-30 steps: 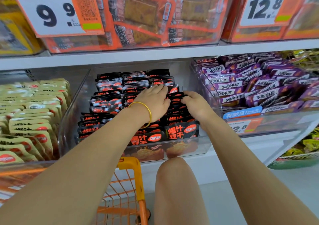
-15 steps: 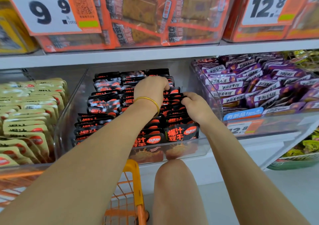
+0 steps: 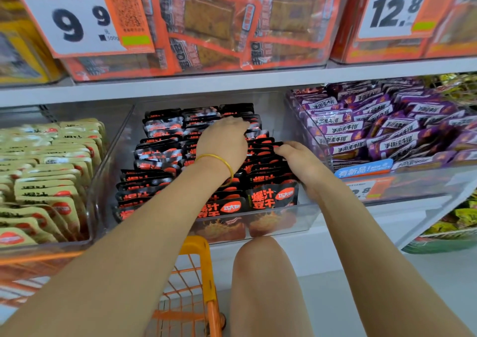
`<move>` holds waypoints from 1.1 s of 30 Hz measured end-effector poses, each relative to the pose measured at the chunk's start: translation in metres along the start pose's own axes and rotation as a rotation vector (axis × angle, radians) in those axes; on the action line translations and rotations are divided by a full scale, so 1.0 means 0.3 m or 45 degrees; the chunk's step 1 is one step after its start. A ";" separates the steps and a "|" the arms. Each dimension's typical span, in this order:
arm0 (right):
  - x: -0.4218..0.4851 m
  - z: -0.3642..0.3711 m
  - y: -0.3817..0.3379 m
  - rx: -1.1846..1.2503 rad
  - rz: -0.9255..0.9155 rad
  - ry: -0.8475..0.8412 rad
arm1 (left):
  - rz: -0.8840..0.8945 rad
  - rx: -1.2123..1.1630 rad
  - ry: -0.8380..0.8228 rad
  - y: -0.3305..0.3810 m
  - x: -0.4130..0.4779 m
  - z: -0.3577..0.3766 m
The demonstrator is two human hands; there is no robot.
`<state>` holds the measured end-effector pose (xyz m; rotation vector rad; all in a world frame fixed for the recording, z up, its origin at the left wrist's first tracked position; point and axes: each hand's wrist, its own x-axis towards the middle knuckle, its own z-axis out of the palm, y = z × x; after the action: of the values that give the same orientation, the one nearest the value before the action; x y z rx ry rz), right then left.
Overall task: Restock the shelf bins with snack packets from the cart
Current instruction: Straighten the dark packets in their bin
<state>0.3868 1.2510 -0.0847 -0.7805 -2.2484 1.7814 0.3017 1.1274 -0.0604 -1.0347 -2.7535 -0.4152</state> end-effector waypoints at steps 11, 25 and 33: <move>-0.009 0.013 -0.003 0.021 -0.002 -0.024 | -0.051 0.158 -0.504 -0.007 -0.034 0.020; -0.058 0.014 -0.015 0.030 0.048 0.020 | -0.081 0.118 -0.474 -0.014 -0.100 -0.004; -0.090 0.008 -0.022 0.019 0.050 0.083 | -0.101 0.117 -0.457 -0.008 -0.125 -0.010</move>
<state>0.4068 1.2345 -0.0741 -0.8729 -2.1915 1.7611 0.3282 1.1015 -0.0676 -1.0706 -3.1014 -0.1184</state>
